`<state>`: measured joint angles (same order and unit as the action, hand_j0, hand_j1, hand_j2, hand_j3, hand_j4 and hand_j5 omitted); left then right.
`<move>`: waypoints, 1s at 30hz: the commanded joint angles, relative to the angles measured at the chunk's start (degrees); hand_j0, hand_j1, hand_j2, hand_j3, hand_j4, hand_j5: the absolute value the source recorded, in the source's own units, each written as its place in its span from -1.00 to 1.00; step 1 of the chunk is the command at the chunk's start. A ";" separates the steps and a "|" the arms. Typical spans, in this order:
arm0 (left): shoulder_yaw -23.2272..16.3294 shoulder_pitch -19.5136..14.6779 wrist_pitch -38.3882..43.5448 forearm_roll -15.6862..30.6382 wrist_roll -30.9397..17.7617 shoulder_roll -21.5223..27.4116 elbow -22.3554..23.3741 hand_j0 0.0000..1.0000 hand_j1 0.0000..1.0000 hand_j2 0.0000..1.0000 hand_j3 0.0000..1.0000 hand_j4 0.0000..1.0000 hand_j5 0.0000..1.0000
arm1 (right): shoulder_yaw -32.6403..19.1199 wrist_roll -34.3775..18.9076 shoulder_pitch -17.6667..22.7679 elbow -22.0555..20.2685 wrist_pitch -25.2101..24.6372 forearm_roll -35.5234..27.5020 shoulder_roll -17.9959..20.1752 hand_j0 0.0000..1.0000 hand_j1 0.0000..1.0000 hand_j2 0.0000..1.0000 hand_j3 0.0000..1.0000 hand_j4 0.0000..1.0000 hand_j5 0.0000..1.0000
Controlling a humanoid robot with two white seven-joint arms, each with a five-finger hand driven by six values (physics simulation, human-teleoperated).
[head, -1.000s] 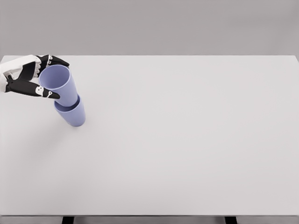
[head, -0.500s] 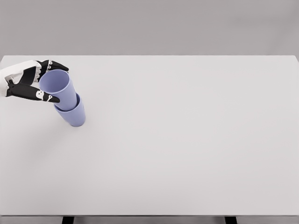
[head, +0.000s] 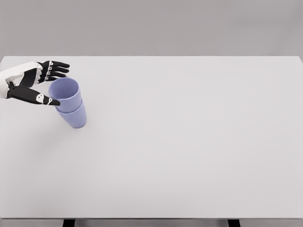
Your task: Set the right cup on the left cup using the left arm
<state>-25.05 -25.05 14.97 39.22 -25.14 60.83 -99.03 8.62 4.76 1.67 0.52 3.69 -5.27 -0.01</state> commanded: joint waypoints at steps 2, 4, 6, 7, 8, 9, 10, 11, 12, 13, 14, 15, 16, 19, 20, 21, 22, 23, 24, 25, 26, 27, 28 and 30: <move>0.09 -0.09 -0.29 0.25 0.00 0.17 -0.37 1.00 1.00 1.00 1.00 1.00 1.00 | 0.00 0.07 0.00 0.01 0.00 -0.01 0.01 1.00 1.00 1.00 1.00 1.00 1.00; 0.09 -0.09 -1.35 0.25 0.00 0.25 -0.37 1.00 1.00 1.00 1.00 1.00 1.00 | 0.00 -0.02 0.00 0.01 0.00 -0.01 0.01 1.00 1.00 1.00 1.00 1.00 1.00; 1.06 -0.09 -1.35 0.25 0.00 0.43 -0.46 1.00 1.00 1.00 1.00 1.00 1.00 | 0.00 -0.02 0.00 0.01 0.00 -0.01 0.01 1.00 1.00 1.00 1.00 1.00 1.00; 1.50 -0.09 -1.44 0.25 0.00 0.60 -0.46 1.00 1.00 1.00 1.00 1.00 1.00 | 0.00 -0.02 0.00 0.01 0.00 -0.01 0.01 1.00 1.00 1.00 1.00 1.00 1.00; 2.11 0.00 -2.05 0.25 0.00 0.69 -0.46 1.00 1.00 1.00 1.00 1.00 1.00 | 0.00 -0.02 0.00 0.01 0.00 -0.01 0.01 1.00 1.00 1.00 1.00 1.00 1.00; 2.38 0.00 -3.89 0.25 0.00 0.78 -0.46 1.00 1.00 1.00 1.00 1.00 1.00 | 0.00 -0.02 0.00 0.01 0.00 -0.01 0.01 1.00 1.00 1.00 1.00 1.00 1.00; 2.46 0.09 -4.77 0.07 0.00 0.78 -0.37 1.00 1.00 1.00 1.00 1.00 1.00 | 0.00 -0.02 0.00 0.01 0.00 -0.01 0.01 1.00 1.00 1.00 1.00 1.00 1.00; 3.17 0.53 -6.88 0.07 0.00 0.87 -0.37 1.00 1.00 1.00 1.00 1.00 1.00 | 0.00 -0.02 0.00 0.01 0.00 -0.01 0.01 1.00 1.00 1.00 1.00 1.00 1.00; 3.78 0.88 -8.55 0.07 0.00 1.13 -0.46 1.00 1.00 1.00 1.00 1.00 1.00 | 0.00 -0.02 0.00 0.01 0.00 -0.01 0.01 1.00 1.00 1.00 1.00 1.00 1.00; 4.57 2.11 -11.71 -0.02 0.00 1.66 -0.37 1.00 1.00 1.00 1.00 1.00 1.00 | 0.00 -0.02 0.00 0.01 0.00 -0.01 0.01 1.00 1.00 1.00 1.00 1.00 1.00; 5.45 3.16 -14.97 -0.46 -0.08 1.66 -0.37 1.00 1.00 1.00 1.00 1.00 1.00 | 0.00 -0.02 0.00 0.01 0.00 -0.01 0.01 1.00 1.00 1.00 1.00 1.00 1.00; 6.15 3.95 -16.64 -1.59 0.00 1.66 -0.37 1.00 1.00 1.00 1.00 1.00 1.00 | 0.00 -0.02 -0.09 0.01 0.00 -0.01 0.01 1.00 1.00 1.00 1.00 1.00 1.00; 7.21 5.18 -18.65 -3.44 -0.08 1.66 -0.37 1.00 1.00 1.00 1.00 1.00 1.00 | 0.00 -0.02 0.00 0.01 0.00 -0.01 0.01 1.00 1.00 1.00 1.00 1.00 1.00; 10.55 8.87 -23.67 -4.76 -0.08 1.57 -0.37 1.00 1.00 1.00 1.00 1.00 1.00 | 0.00 -0.02 0.00 0.01 0.00 -0.01 0.01 1.00 1.00 1.00 1.00 1.00 1.00; 11.43 9.75 -25.34 -4.76 -0.08 1.66 -0.37 1.00 1.00 1.00 1.00 1.00 1.00 | 0.00 -0.02 0.00 0.01 0.00 -0.01 0.01 1.00 1.00 1.00 1.00 1.00 1.00; 12.48 10.90 -28.76 -4.85 -0.08 1.57 -0.37 1.00 1.00 1.00 1.00 1.00 1.00 | 0.00 -0.02 0.00 0.01 0.00 -0.01 0.01 1.00 1.00 1.00 1.00 1.00 1.00; 13.19 12.21 -32.28 -4.85 -0.26 1.57 -0.28 1.00 1.00 1.00 1.00 1.00 1.00 | 0.00 -0.02 0.00 0.01 0.00 -0.01 0.01 1.00 1.00 1.00 1.00 1.00 1.00; 13.54 12.92 -34.30 -4.85 -0.35 1.48 0.07 1.00 1.00 1.00 1.00 1.00 1.00 | 0.00 -0.02 0.00 0.01 0.00 -0.01 0.01 1.00 1.00 1.00 1.00 1.00 1.00; 13.71 13.80 -35.36 -4.85 -0.35 1.13 0.16 1.00 1.00 1.00 1.00 1.00 1.00 | 0.00 -0.02 0.00 0.01 0.00 -0.01 0.01 1.00 1.00 1.00 1.00 1.00 1.00; 13.72 14.68 -35.63 -4.85 -0.35 0.96 0.24 1.00 1.00 1.00 1.00 1.00 1.00 | 0.00 -0.02 0.00 0.01 0.00 -0.01 0.01 1.00 1.00 1.00 1.00 1.00 1.00; 13.80 15.12 -35.63 -4.85 -0.35 0.87 0.24 1.00 1.00 1.00 1.00 1.00 1.00 | 0.00 -0.02 0.00 0.01 0.00 -0.01 0.01 1.00 1.00 1.00 1.00 1.00 1.00; 13.80 15.38 -35.63 -4.85 -0.35 0.61 0.24 1.00 1.00 1.00 1.00 1.00 1.00 | 0.00 0.07 0.00 0.01 0.00 -0.01 0.01 1.00 1.00 1.00 1.00 1.00 1.00; 13.80 15.29 -35.63 -4.85 -0.52 0.60 0.24 1.00 1.00 1.00 1.00 1.00 1.00 | 0.00 -0.02 0.00 0.01 0.00 -0.01 0.01 1.00 1.00 1.00 1.00 1.00 1.00; 14.07 15.29 -35.45 -4.85 -1.14 0.43 0.16 1.00 1.00 1.00 1.00 1.00 1.00 | 0.00 -0.02 0.00 0.01 0.00 -0.01 0.01 1.00 1.00 1.00 1.00 1.00 1.00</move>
<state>-11.32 -9.67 -19.95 34.06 -25.90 61.41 -98.88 8.62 4.75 1.67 0.52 3.69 -5.27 -0.01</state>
